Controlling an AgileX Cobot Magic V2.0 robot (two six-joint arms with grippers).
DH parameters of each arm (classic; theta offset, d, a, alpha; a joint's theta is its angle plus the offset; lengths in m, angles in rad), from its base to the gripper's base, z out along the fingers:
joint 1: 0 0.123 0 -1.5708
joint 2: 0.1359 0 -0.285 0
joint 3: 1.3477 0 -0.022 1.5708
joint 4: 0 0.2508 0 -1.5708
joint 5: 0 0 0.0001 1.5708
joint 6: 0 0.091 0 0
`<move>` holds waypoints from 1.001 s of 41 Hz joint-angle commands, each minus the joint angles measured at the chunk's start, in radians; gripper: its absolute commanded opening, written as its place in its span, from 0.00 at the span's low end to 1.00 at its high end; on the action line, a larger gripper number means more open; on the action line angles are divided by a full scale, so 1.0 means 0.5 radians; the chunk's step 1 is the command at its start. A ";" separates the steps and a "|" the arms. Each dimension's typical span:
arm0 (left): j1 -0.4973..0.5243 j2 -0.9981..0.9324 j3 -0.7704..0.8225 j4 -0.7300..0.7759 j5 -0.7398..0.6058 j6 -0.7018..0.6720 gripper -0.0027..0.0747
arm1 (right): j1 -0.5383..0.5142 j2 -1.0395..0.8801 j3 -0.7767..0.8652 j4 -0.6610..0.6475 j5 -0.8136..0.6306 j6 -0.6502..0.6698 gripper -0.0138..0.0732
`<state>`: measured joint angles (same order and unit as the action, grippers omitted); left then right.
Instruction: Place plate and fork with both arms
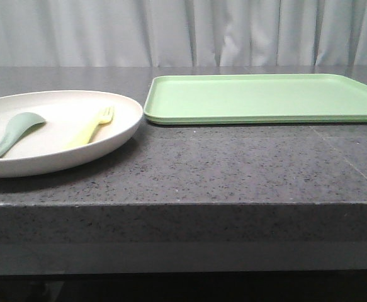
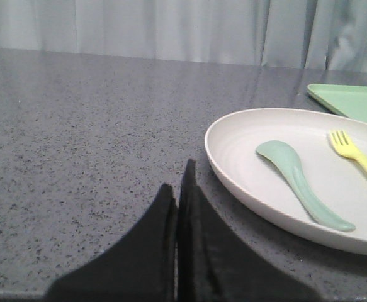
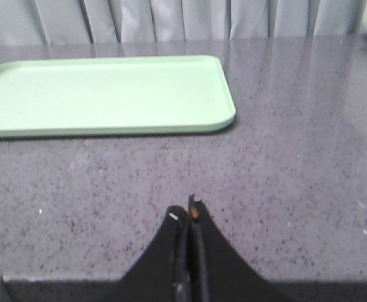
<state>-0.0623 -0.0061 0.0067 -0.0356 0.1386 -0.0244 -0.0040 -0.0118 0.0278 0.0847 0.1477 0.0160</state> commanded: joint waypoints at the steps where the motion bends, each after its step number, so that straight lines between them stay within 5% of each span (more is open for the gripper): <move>1: 0.007 -0.038 0.004 -0.021 -0.218 -0.005 0.01 | -0.010 -0.034 -0.009 0.006 -0.249 -0.004 0.08; 15: 0.007 0.029 -0.041 -0.021 -0.740 -0.005 0.01 | -0.008 -0.034 -0.125 0.062 -0.250 0.006 0.08; 28: 0.007 0.616 -0.670 -0.021 -0.528 -0.005 0.01 | -0.008 0.174 -0.816 0.073 0.417 0.011 0.09; 41: 0.003 1.241 -1.066 -0.021 -0.333 -0.005 0.01 | -0.008 0.668 -1.186 0.075 0.438 0.011 0.09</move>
<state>-0.0623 0.5756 -0.4767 -0.0393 0.0419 -0.0244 -0.0040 0.2768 -0.5172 0.1161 0.4415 0.0222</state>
